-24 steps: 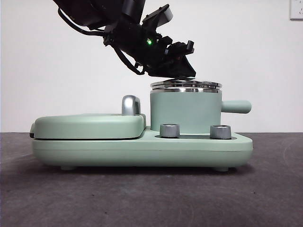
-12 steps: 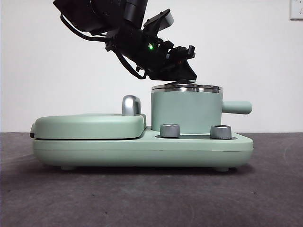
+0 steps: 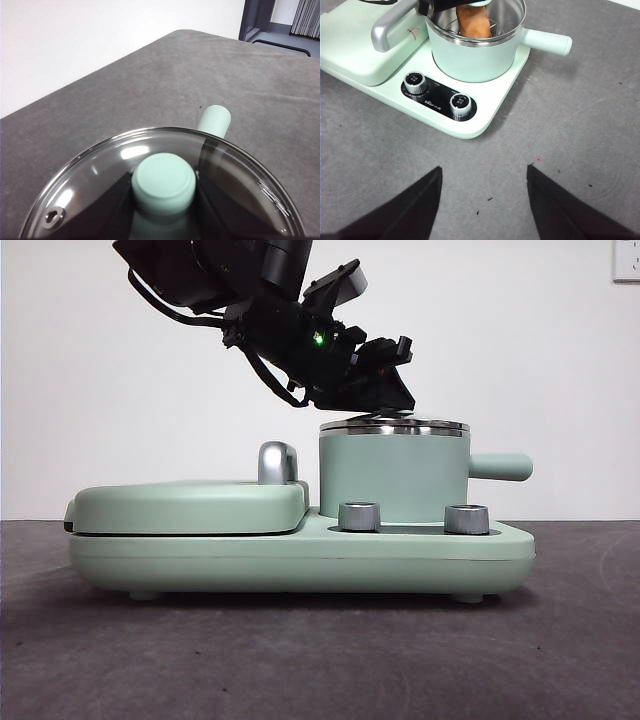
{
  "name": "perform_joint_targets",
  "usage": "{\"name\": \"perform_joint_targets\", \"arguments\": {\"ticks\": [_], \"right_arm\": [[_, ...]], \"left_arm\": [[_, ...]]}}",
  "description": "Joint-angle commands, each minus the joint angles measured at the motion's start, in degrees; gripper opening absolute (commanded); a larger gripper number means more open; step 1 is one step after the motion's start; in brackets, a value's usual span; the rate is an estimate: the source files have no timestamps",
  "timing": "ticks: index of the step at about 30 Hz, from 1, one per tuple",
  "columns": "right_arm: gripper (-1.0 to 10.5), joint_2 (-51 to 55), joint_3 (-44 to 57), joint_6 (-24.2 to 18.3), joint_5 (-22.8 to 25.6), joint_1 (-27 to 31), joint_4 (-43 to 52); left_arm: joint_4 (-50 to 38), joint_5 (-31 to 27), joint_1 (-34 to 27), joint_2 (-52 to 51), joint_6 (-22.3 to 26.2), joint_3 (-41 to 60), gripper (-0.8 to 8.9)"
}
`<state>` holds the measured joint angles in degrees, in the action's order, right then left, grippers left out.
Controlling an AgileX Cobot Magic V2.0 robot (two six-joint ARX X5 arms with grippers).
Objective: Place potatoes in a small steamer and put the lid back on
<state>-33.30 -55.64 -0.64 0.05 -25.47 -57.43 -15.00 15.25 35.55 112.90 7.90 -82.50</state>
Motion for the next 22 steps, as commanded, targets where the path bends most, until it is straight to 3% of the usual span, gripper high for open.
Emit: {"name": "perform_joint_targets", "arguments": {"ticks": [1,5,8,12,17,22], "right_arm": [[2.6,-0.17,-0.31,-0.46,0.20,-0.33,0.39],[2.6,-0.17,-0.31,-0.46,0.17,-0.33,0.37],[2.6,-0.17,-0.31,-0.48,0.17,-0.31,0.39],[2.6,-0.17,-0.31,-0.46,0.17,-0.33,0.35],[2.6,-0.24,-0.31,-0.44,0.02,-0.33,-0.35],[2.6,-0.24,-0.31,-0.46,-0.02,-0.33,-3.08]], "left_arm": [[0.15,0.26,0.81,1.99,0.59,-1.33,2.52],[0.57,0.26,0.85,0.57,0.35,-1.33,3.39],[2.19,0.24,0.83,-1.90,0.31,-1.33,3.53],[9.16,0.22,0.20,-7.30,-0.22,-1.33,3.52],[19.69,0.26,-0.87,-15.08,-4.33,-1.33,3.52],[29.53,0.24,-1.01,-22.64,-3.91,-0.92,3.52]]}}
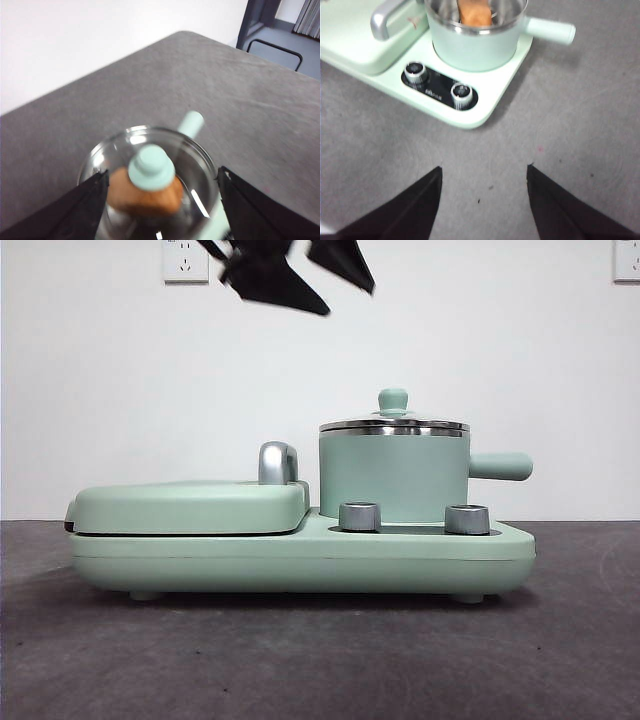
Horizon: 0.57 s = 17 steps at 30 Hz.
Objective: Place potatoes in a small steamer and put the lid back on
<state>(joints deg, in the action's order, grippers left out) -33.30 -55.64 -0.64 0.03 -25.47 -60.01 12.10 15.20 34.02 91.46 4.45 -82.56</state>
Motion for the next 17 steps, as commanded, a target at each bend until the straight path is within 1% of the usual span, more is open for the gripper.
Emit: {"name": "perform_joint_targets", "arguments": {"ticks": [1,4,6,17], "right_arm": [[2.6,-0.24,-0.31,-0.46,0.00,-0.33,-1.01],[2.6,-0.24,-0.31,-0.46,0.00,-0.33,-1.66],[2.6,-0.24,-0.31,-0.46,0.00,-0.33,-1.57],[2.6,-0.24,-0.31,-0.46,-0.02,-0.33,-1.25]], "left_arm": [[3.78,0.31,0.52,-2.49,-0.50,-0.50,3.52],[7.10,0.28,0.50,-6.88,-1.20,2.01,3.51],[8.15,0.28,0.44,-10.05,-2.67,5.01,3.51],[7.72,-2.89,0.44,-28.85,-9.22,28.33,3.47]]}}
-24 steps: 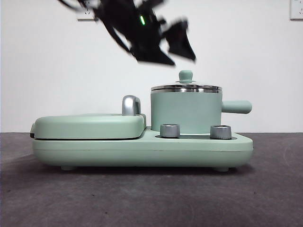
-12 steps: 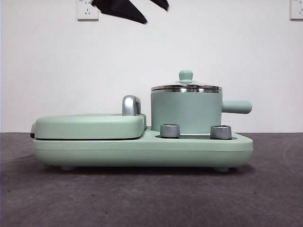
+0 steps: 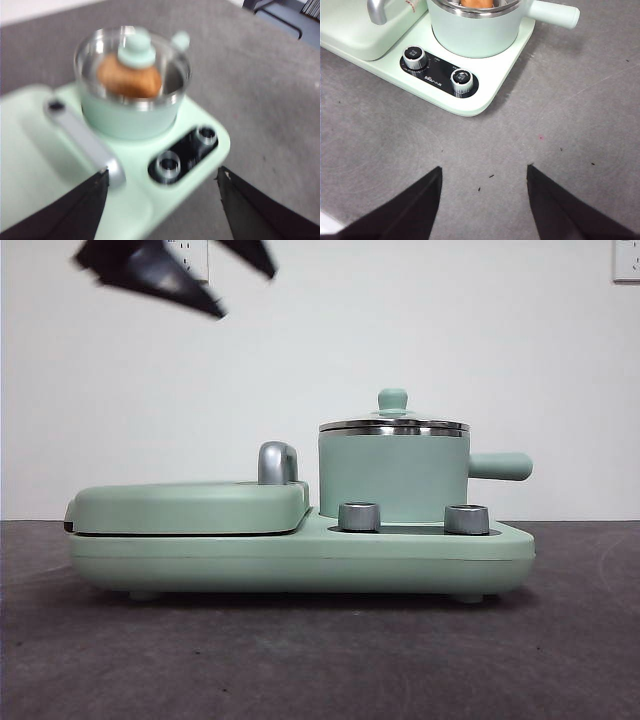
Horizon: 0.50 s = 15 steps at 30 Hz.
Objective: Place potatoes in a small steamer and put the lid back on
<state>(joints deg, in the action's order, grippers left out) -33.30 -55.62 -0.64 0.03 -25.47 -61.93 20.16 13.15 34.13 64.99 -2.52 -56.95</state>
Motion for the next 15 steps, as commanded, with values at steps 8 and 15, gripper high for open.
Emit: {"name": "perform_joint_targets", "arguments": {"ticks": [8,15], "right_arm": [[2.6,-0.28,-0.33,-0.44,-0.42,-0.33,2.12],[2.6,-0.26,-0.35,-0.42,-1.07,-0.33,2.67]], "left_arm": [[4.98,-6.23,0.33,-13.75,-4.66,10.43,3.46],[13.42,-7.80,0.35,-18.23,-4.61,10.40,3.43]]}}
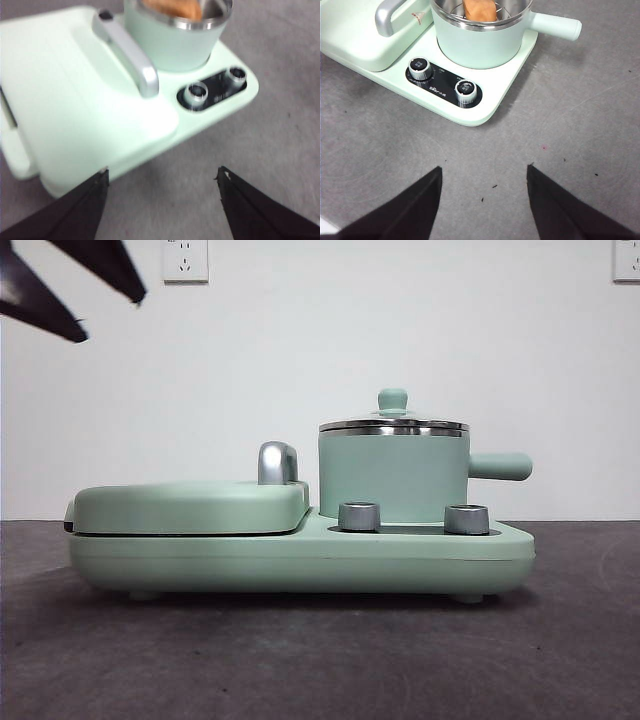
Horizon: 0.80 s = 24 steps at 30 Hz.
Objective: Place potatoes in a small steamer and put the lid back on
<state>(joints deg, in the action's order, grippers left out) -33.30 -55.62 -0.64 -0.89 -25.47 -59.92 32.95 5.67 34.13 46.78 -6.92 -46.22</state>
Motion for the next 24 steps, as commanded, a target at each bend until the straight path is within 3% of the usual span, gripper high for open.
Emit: {"name": "perform_joint_targets", "arguments": {"ticks": [1,2,3,4,5,21,24], "right_arm": [[2.6,-0.17,-0.35,-0.42,-0.09,-0.33,0.66],[2.0,-0.15,-0.35,-0.33,-0.15,-0.33,0.70],[0.5,-0.15,-0.35,-0.22,-0.15,-0.31,0.72],[0.2,-0.15,-0.35,-0.46,-0.13,-0.33,0.83],[0.2,-0.17,-0.35,-0.42,-0.15,-0.33,1.25],[0.2,0.17,-0.35,0.02,-0.57,-0.28,1.60],[0.2,0.15,-0.35,0.02,-0.57,-0.28,1.60]], "left_arm": [[1.07,-0.33,0.35,-0.37,-0.24,-0.33,3.39],[1.07,-0.31,0.35,-0.57,-0.22,-0.33,2.83],[1.03,0.04,0.37,-0.83,-0.22,-0.33,1.18],[0.87,0.24,0.39,-1.09,-0.26,-0.33,0.20],[0.17,0.17,0.39,-1.14,-0.04,-0.33,0.02],[-1.27,0.11,0.33,-1.18,-0.02,-0.33,0.06],[-0.81,0.11,0.33,-1.81,2.08,-0.31,0.06]]}}
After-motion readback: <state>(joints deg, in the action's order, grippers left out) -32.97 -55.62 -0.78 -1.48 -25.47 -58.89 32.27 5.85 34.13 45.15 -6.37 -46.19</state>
